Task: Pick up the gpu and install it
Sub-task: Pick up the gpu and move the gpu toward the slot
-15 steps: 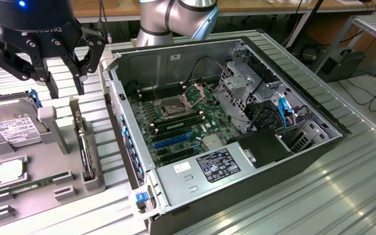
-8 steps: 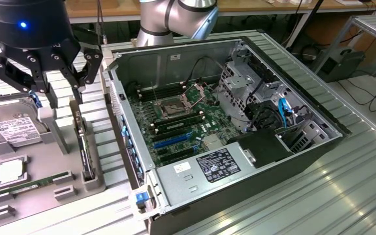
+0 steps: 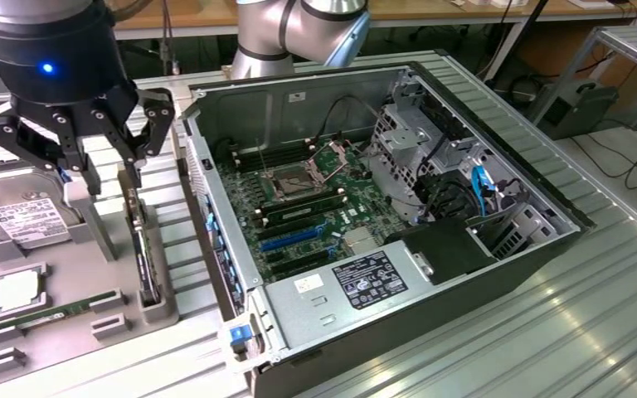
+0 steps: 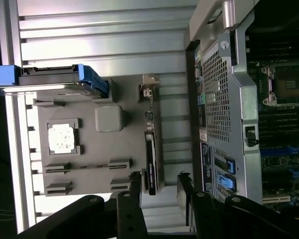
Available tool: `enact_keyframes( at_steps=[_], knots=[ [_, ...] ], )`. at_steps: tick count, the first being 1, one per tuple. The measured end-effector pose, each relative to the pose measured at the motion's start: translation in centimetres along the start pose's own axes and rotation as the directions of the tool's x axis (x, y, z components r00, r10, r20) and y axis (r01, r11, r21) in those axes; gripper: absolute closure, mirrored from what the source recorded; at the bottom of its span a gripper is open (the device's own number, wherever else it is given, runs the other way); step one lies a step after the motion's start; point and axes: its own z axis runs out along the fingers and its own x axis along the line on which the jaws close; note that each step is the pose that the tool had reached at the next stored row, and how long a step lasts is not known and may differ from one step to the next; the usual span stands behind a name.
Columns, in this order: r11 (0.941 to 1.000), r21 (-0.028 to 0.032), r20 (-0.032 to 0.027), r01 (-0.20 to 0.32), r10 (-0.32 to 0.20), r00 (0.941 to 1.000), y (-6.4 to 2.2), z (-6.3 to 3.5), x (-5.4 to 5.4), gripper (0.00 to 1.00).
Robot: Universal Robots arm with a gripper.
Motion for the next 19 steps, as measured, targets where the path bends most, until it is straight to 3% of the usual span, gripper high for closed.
enact_keyframes(
  at_steps=[5, 19],
  knots=[
    [1.0000, 0.0000, 0.0000, 0.000, 0.000, 1.0000, -0.06, 1.45, 0.0, 0.58],
    [1.0000, 0.0001, -0.0004, 0.000, 0.000, 1.0000, -0.19, 4.29, 0.1, 0.58]
  ],
)
